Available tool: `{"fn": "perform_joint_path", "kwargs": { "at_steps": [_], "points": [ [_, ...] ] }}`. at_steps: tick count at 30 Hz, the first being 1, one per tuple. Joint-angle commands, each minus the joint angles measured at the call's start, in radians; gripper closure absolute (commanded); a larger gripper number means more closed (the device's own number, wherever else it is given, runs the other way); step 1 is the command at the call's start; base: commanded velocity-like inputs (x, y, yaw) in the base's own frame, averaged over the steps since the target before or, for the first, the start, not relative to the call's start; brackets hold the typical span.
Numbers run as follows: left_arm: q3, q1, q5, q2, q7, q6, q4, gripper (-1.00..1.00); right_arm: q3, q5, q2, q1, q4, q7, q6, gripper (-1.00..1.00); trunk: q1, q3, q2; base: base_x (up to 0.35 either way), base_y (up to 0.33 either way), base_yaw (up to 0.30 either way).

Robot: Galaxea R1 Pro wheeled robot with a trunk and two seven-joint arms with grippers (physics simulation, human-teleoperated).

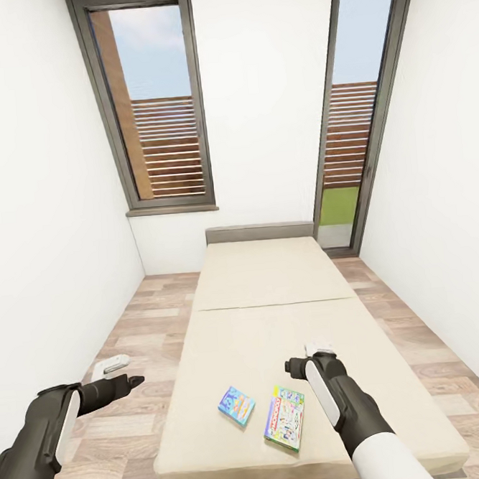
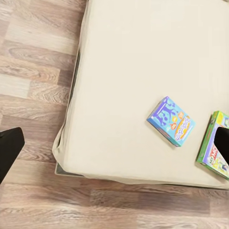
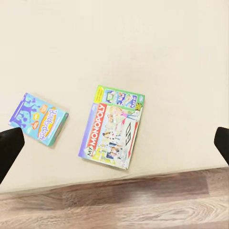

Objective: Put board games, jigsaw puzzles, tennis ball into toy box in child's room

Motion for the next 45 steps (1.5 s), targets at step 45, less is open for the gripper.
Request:
{"fn": "perform_joint_path", "kwargs": {
  "at_steps": [45],
  "points": [
    [0.005,-0.001,0.010,0.003,-0.059,0.128,-0.009,-1.00,-0.006,-0.015,0.001,-0.001,0.001,-0.015,0.009,-1.00,0.001,-0.041,-0.002,0.000,0.000,0.000]
  ]
}}
